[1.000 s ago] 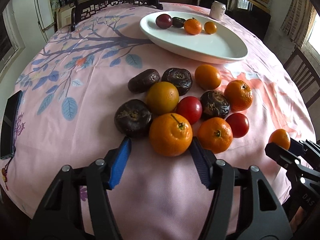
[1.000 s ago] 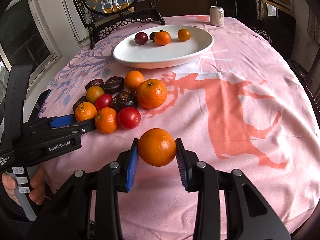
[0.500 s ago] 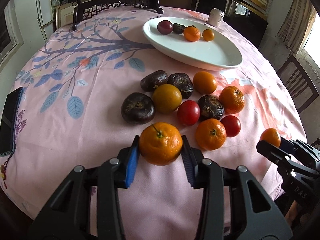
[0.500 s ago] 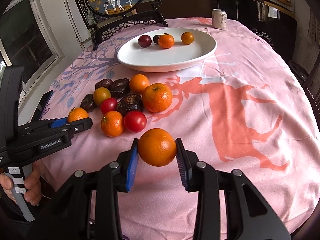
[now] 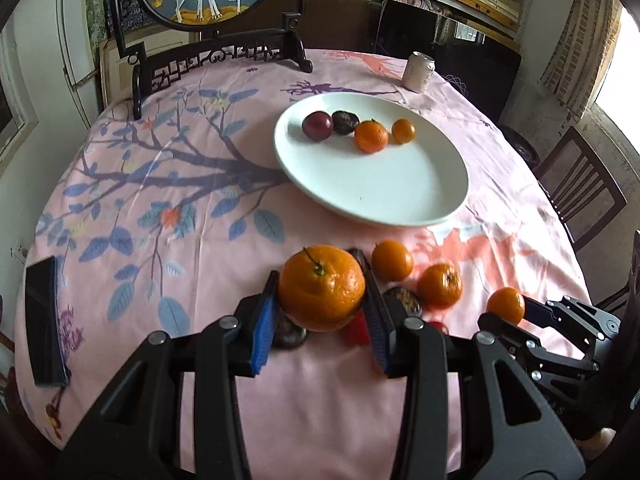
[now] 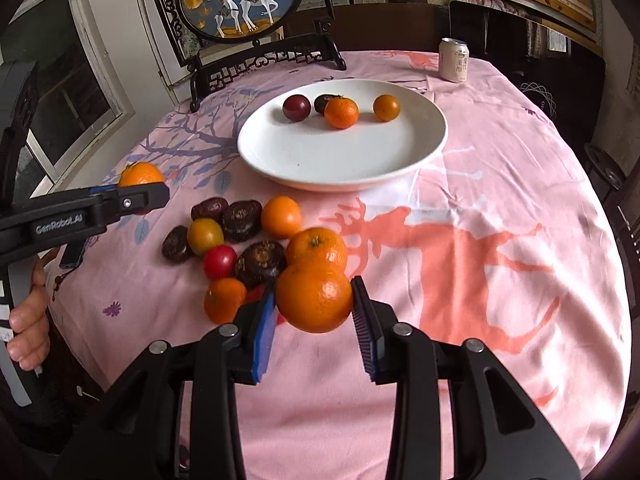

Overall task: Organize fruits
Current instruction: 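Carry both held fruits to the white plate and release them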

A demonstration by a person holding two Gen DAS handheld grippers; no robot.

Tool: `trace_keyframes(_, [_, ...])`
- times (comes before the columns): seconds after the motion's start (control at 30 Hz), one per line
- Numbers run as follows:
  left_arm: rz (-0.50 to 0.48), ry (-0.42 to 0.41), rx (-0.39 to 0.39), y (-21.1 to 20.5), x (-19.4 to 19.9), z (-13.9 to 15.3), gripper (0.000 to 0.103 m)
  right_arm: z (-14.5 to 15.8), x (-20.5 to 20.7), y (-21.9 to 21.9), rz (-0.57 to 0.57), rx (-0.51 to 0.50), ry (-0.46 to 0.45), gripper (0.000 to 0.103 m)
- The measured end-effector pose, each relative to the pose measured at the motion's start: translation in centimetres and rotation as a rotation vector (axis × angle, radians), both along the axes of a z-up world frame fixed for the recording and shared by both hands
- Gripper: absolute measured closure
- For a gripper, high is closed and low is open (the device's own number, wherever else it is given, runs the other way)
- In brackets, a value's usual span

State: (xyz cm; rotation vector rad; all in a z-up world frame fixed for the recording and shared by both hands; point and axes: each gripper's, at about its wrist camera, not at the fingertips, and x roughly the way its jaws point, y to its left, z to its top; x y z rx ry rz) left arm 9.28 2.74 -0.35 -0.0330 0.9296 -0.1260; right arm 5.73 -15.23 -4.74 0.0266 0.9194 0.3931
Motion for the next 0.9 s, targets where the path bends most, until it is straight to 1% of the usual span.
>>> trace_keyframes(0.1, [0.014, 0.024, 0.001, -0.5, 5.1, 0.8, 0.062, 1.4, 3.7, 0.3, 0.004, -0.021, -0.018, 0.067])
trace_keyframes(0.17, [0.018, 0.041, 0.006, -1.2, 8.8, 0.8, 0.062, 1.9, 6.9, 0.5, 0.01, -0.02, -0.017, 0.067])
trace_keyframes(0.27, [0.042, 0.071, 0.037, -2.3, 13.7, -0.1, 0.062, 2.0, 12.2, 0.9, -0.004, -0.029, -0.012, 0.067])
trace_keyframes(0.37, [0.052, 0.127, 0.035, -3.0, 17.4, -1.8, 0.062, 0.7, 16.7, 1.0, -0.028, -0.055, 0.017, 0.067])
trace_keyframes(0.43, [0.055, 0.148, 0.029, -3.3, 19.0, -2.7, 0.062, -0.4, 18.9, 1.0, -0.027, -0.059, 0.054, 0.067])
trace_keyframes(0.5, [0.057, 0.161, 0.027, -3.4, 19.9, -3.4, 0.062, -1.2, 20.2, 1.3, -0.02, -0.071, 0.073, 0.067])
trace_keyframes(0.63, [0.05, 0.176, 0.023, -3.6, 21.1, -4.0, 0.062, -2.2, 21.6, 1.5, -0.018, -0.084, 0.088, 0.067])
trace_keyframes(0.73, [0.039, 0.167, 0.027, -3.9, 21.5, -3.8, 0.062, -2.5, 22.2, 1.7, -0.02, -0.095, 0.083, 0.067])
trace_keyframes(0.77, [0.039, 0.164, 0.026, -4.0, 21.6, -3.6, 0.061, -2.5, 22.3, 1.8, -0.02, -0.104, 0.078, 0.063])
trace_keyframes(0.8, [0.04, 0.158, 0.02, -3.9, 21.6, -3.4, 0.047, -2.4, 22.3, 1.9, -0.02, -0.114, 0.068, 0.055])
trace_keyframes(0.83, [0.041, 0.143, 0.012, -3.8, 21.5, -2.9, 0.038, -2.1, 22.2, 2.0, -0.03, -0.127, 0.05, 0.041])
trace_keyframes(0.87, [0.044, 0.121, 0.006, -3.7, 21.1, -2.3, 0.029, -1.7, 21.9, 2.0, -0.039, -0.143, 0.028, 0.041])
trace_keyframes(0.9, [0.042, 0.098, 0.003, -3.5, 20.5, -1.6, 0.029, -1.2, 21.3, 1.9, -0.041, -0.161, 0.015, 0.04])
